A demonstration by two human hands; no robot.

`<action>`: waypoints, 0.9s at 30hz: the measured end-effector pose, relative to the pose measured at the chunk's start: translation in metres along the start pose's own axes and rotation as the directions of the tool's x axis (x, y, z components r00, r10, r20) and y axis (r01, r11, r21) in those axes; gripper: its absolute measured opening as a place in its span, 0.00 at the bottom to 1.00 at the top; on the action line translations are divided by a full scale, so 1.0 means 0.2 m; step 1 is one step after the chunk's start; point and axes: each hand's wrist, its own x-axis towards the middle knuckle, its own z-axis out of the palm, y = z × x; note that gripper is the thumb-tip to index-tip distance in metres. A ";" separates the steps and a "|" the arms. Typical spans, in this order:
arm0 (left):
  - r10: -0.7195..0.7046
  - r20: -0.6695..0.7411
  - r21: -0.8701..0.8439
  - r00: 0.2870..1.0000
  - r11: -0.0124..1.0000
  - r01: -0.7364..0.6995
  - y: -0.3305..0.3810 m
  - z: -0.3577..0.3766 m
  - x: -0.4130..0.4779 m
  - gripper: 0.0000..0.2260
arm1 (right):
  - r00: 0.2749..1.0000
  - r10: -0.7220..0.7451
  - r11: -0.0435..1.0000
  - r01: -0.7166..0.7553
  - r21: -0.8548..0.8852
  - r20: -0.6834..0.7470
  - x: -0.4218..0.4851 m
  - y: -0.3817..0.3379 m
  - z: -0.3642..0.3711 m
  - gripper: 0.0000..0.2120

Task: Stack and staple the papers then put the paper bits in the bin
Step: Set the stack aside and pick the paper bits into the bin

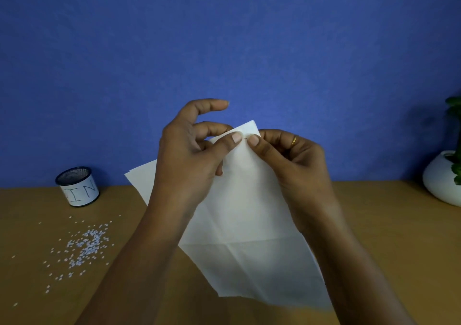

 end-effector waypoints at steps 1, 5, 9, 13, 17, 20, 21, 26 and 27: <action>0.000 -0.002 -0.005 1.000 1.000 0.000 0.00 0.00 0.00 0.15 | 1.000 -0.001 1.000 0.001 0.005 0.006 0.00 0.00 0.00 0.05; -0.002 0.001 -0.022 1.000 1.000 0.002 -0.01 0.00 0.01 0.14 | 1.000 -0.010 1.000 0.010 0.014 0.024 0.00 0.01 0.00 0.07; 0.001 -0.003 -0.030 1.000 1.000 -0.002 -0.01 0.00 0.01 0.13 | 0.999 -0.022 0.999 0.021 0.028 0.029 0.01 0.01 0.00 0.08; 0.008 -0.011 -0.023 1.000 1.000 -0.008 -0.01 0.00 0.01 0.13 | 0.999 -0.033 0.999 0.032 0.033 0.011 0.00 0.01 0.01 0.07; 0.010 -0.034 0.001 0.999 1.000 -0.010 -0.02 0.00 0.01 0.14 | 0.998 -0.056 0.998 0.056 0.014 -0.005 0.00 0.02 0.01 0.06; 0.008 -0.047 0.004 0.999 1.000 -0.008 -0.02 0.00 0.00 0.16 | 0.998 -0.067 0.998 0.067 0.008 0.002 0.00 0.02 0.01 0.07; 0.008 -0.049 0.004 0.999 1.000 -0.008 -0.02 0.00 0.00 0.16 | 0.998 -0.069 0.998 0.069 0.008 0.004 0.00 0.02 0.01 0.07; 0.037 -0.036 -0.016 0.999 0.999 -0.038 -0.04 0.01 0.01 0.13 | 0.999 -0.051 0.998 0.051 0.034 -0.020 0.01 0.03 0.02 0.08; 0.045 -0.033 -0.025 0.998 0.999 -0.045 -0.05 0.02 0.02 0.13 | 0.999 -0.047 0.998 0.048 0.039 -0.026 0.01 0.04 0.02 0.08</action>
